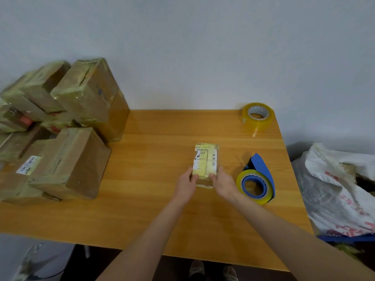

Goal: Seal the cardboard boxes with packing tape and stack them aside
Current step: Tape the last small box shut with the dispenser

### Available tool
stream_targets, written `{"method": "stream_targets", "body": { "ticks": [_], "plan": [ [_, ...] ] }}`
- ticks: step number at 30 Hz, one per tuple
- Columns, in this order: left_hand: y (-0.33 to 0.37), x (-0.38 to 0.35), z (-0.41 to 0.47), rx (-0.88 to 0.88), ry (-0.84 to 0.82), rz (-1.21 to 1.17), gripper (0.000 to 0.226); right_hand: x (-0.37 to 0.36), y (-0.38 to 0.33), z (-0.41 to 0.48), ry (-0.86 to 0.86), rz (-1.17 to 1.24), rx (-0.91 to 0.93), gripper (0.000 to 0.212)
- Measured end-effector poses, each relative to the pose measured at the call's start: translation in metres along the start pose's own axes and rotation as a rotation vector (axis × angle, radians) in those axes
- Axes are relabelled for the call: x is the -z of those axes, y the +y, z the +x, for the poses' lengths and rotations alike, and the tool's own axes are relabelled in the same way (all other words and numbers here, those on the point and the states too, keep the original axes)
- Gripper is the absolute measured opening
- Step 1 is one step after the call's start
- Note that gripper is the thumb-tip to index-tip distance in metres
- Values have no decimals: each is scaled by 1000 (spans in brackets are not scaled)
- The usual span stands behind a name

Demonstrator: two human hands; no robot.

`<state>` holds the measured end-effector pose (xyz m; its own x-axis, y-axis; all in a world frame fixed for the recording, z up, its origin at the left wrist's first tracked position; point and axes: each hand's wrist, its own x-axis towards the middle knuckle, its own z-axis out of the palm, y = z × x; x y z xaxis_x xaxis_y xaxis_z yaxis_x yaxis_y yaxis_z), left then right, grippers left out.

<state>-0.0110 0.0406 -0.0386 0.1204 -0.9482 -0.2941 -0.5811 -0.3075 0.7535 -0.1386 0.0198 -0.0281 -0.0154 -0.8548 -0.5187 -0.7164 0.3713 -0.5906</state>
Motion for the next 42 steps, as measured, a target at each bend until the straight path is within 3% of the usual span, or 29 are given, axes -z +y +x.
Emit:
{"method": "stream_targets", "body": {
  "ticks": [5,11,21,27,31,35,42],
  "plan": [
    [-9,14,-9,-72,191,39,29,19,19,-2,112,-53,75,62],
    [-7,15,-7,-66,165,-39,14,17,18,-5,113,56,188,69],
    [-10,14,1,-153,144,332,19,20,15,-2,90,-482,310,62],
    [-9,13,6,-175,125,479,26,15,15,3,88,-602,303,52],
    [-8,14,5,-115,70,403,43,13,14,2,63,-524,308,62],
    [0,10,5,-102,44,70,42,18,16,5,83,-239,284,54],
    [3,1,9,-28,21,108,27,4,14,5,80,-156,199,59]
  ]
}}
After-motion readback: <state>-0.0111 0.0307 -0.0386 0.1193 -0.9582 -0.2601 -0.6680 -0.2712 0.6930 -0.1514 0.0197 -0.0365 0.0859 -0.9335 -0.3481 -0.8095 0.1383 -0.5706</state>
